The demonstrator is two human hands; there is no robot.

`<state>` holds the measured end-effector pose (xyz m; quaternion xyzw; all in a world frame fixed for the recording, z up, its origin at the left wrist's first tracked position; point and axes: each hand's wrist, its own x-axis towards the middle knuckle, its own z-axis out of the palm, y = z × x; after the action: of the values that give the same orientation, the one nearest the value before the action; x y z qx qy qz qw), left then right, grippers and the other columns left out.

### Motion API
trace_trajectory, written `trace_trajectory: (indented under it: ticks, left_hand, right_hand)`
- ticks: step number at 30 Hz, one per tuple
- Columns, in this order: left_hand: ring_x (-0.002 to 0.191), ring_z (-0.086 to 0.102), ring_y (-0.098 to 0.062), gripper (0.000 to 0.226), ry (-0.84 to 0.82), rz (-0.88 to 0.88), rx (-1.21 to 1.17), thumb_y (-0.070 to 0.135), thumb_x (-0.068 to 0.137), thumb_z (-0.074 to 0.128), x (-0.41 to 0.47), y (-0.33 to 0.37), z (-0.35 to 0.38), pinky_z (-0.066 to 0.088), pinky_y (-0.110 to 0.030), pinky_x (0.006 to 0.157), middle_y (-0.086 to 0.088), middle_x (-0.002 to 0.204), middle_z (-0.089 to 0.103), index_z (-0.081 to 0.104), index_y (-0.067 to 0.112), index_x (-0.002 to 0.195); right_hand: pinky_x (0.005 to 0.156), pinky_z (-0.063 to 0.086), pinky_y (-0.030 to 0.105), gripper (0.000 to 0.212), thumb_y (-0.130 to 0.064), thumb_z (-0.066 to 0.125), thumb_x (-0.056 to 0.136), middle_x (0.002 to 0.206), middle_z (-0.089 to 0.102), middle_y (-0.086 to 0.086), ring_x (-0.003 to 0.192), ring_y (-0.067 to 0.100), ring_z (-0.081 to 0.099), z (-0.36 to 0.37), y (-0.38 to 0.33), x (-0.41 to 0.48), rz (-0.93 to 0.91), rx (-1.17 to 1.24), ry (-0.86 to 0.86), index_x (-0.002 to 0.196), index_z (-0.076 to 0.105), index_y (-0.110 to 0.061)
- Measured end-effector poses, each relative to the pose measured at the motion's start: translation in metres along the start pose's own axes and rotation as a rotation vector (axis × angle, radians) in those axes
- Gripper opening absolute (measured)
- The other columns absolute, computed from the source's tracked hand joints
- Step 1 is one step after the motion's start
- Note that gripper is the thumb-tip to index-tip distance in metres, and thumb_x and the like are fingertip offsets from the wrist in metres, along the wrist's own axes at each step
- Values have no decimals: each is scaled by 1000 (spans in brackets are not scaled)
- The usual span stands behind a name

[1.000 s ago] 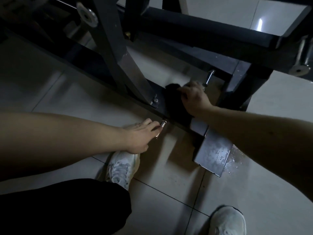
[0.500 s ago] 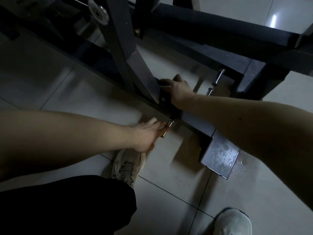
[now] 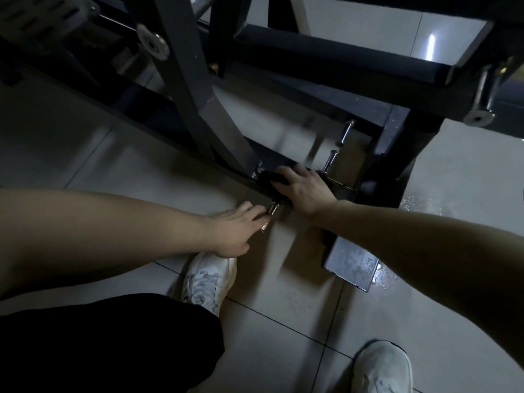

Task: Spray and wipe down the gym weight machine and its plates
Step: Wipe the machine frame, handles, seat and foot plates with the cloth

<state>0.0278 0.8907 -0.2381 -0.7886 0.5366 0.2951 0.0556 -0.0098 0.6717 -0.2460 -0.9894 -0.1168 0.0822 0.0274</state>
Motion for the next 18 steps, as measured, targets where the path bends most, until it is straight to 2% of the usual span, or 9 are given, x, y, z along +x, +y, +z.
trace_trajectory:
  ticks: [3, 5, 8, 11, 13, 14, 16, 18]
  left_hand:
    - [133, 28, -29, 80, 2, 0, 5, 23, 87, 62, 0, -2, 0, 40, -39, 110, -8, 156, 19, 24, 12, 156]
    - [132, 28, -28, 76, 4, -4, 5, 24, 87, 63, 0, 0, 0, 40, -39, 108, -9, 153, 22, 28, 11, 153]
    - [131, 29, -28, 74, 3, -15, -9, 23, 87, 62, 1, 1, 1, 40, -39, 108, -9, 151, 25, 29, 12, 153]
    - [130, 29, -26, 80, -10, -18, -14, 23, 87, 61, 1, 1, 1, 44, -42, 106, -7, 153, 22, 22, 16, 156]
    - [131, 28, -25, 82, -26, -21, -23, 23, 88, 61, 2, 0, 2, 44, -43, 106, -6, 156, 19, 19, 17, 158]
    - [131, 28, -25, 83, -26, -15, -22, 22, 88, 61, 2, -1, 2, 43, -41, 107, -5, 156, 19, 18, 17, 158]
    - [130, 29, -26, 85, -6, 11, -21, 20, 86, 60, 2, -3, 3, 41, -41, 110, -6, 155, 21, 17, 15, 159]
    - [130, 30, -27, 84, 1, 26, -42, 17, 86, 58, 0, -4, 4, 40, -42, 110, -7, 155, 23, 17, 13, 159]
  right_hand:
    - [103, 43, 51, 55, -28, 59, 95, 155, 35, 9, 129, 37, 37, 0, -8, 23, 231, 47, 26, 149, 48, -28]
    - [100, 43, 50, 54, -28, 53, 96, 155, 34, 9, 128, 38, 37, 5, -21, 21, 268, 50, 53, 150, 46, -27]
    - [93, 47, 48, 52, -27, 52, 99, 156, 34, 9, 122, 37, 39, 12, -20, 5, 32, -17, 57, 151, 47, -25]
    - [78, 51, 45, 48, -23, 60, 96, 150, 44, 6, 111, 33, 45, 11, -2, 2, -229, -84, 63, 144, 56, -28]
    - [75, 51, 43, 46, -25, 61, 95, 146, 49, 5, 106, 31, 47, 11, 5, 6, -320, -143, 59, 141, 59, -29]
    - [73, 52, 43, 44, -27, 58, 95, 142, 52, 7, 105, 32, 49, 11, 6, 6, -295, -135, 75, 138, 62, -29]
    - [72, 54, 45, 46, -31, 47, 92, 133, 58, 14, 103, 39, 55, 10, 9, 2, -129, -27, 139, 133, 67, -24]
    - [71, 58, 51, 45, -28, 50, 89, 129, 60, 19, 104, 47, 57, 12, 8, -8, 24, 50, 203, 128, 70, -19]
